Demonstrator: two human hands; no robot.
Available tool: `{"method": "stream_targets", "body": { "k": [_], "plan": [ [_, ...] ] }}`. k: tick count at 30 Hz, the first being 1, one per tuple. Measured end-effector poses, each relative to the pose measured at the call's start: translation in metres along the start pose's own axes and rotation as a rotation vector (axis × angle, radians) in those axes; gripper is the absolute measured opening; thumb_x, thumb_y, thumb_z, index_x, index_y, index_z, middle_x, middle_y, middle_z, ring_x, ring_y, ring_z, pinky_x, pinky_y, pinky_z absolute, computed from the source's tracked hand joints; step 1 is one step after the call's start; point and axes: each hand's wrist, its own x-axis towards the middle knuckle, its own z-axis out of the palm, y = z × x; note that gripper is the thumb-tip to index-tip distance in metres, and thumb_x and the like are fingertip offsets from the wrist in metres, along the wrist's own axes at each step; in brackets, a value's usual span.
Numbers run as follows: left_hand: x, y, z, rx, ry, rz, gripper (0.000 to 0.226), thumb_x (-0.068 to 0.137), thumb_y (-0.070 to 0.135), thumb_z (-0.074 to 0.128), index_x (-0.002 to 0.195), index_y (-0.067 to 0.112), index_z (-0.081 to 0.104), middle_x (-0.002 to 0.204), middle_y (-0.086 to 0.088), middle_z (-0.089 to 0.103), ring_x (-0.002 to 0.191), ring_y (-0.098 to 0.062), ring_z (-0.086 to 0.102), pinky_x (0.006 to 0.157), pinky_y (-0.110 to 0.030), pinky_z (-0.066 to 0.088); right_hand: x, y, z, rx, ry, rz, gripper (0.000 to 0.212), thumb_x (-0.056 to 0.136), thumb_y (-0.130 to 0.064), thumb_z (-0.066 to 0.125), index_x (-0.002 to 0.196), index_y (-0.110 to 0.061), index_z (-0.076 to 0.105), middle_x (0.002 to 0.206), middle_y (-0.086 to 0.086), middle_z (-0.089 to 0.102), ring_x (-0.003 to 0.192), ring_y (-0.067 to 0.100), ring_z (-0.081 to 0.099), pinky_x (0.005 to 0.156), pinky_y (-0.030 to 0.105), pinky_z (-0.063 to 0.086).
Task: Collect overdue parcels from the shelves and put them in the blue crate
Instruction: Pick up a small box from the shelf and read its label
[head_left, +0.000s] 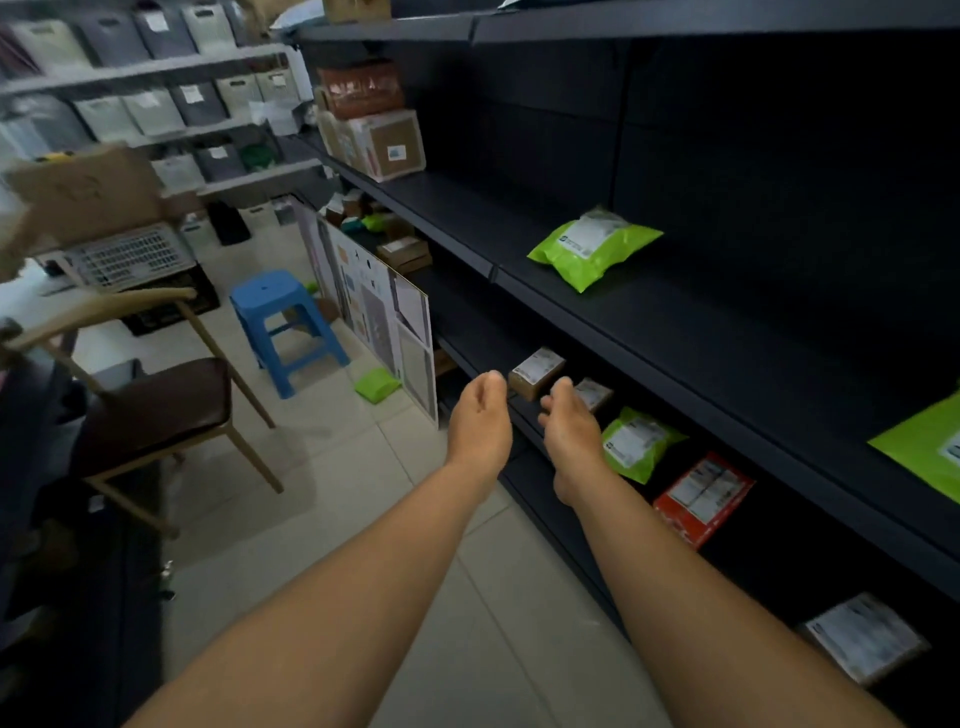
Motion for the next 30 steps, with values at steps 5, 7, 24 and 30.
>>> {"method": "stream_targets", "body": {
  "k": [5, 7, 24, 30],
  "plan": [
    [0.072, -0.026, 0.006, -0.021, 0.015, -0.092, 0.043, 0.098, 0.048, 0.034, 0.130, 0.024, 0.051, 0.125, 0.002, 0.057, 0.117, -0.017, 0.054, 0.104, -0.036, 0.040, 0.063, -0.003, 0.020, -0.033, 0.015, 0.063, 0.051, 0.102, -0.047, 0.026, 0.141, -0.020, 0.046, 0.139, 0.001, 0.051, 0.123, 0.019, 0.050, 0.090, 0.032, 0.032],
    [0.094, -0.030, 0.008, -0.026, 0.007, -0.117, 0.048, 0.098, 0.048, 0.034, 0.135, 0.022, 0.048, 0.130, 0.001, 0.056, 0.120, -0.017, 0.052, 0.105, -0.035, 0.038, 0.083, -0.001, 0.025, -0.049, 0.028, 0.076, 0.051, 0.102, -0.048, 0.027, 0.141, -0.022, 0.045, 0.141, 0.001, 0.050, 0.124, 0.019, 0.050, 0.093, 0.034, 0.033],
    [0.310, -0.079, 0.011, 0.032, -0.257, -0.187, 0.037, 0.101, 0.045, 0.031, 0.128, 0.028, 0.049, 0.127, 0.001, 0.056, 0.120, -0.018, 0.052, 0.109, -0.041, 0.038, 0.254, 0.017, 0.111, -0.063, 0.269, 0.177, 0.045, 0.101, -0.047, 0.032, 0.141, -0.028, 0.041, 0.138, 0.001, 0.049, 0.119, 0.019, 0.048, 0.093, 0.034, 0.034],
    [0.378, -0.115, 0.028, 0.068, -0.366, -0.195, 0.050, 0.101, 0.046, 0.032, 0.147, 0.029, 0.034, 0.146, 0.001, 0.045, 0.133, -0.016, 0.043, 0.111, -0.033, 0.030, 0.314, 0.047, 0.127, -0.020, 0.380, 0.204, 0.043, 0.103, -0.042, 0.030, 0.139, -0.022, 0.044, 0.123, -0.001, 0.048, 0.106, 0.017, 0.043, 0.093, 0.035, 0.034]
  ]
}}
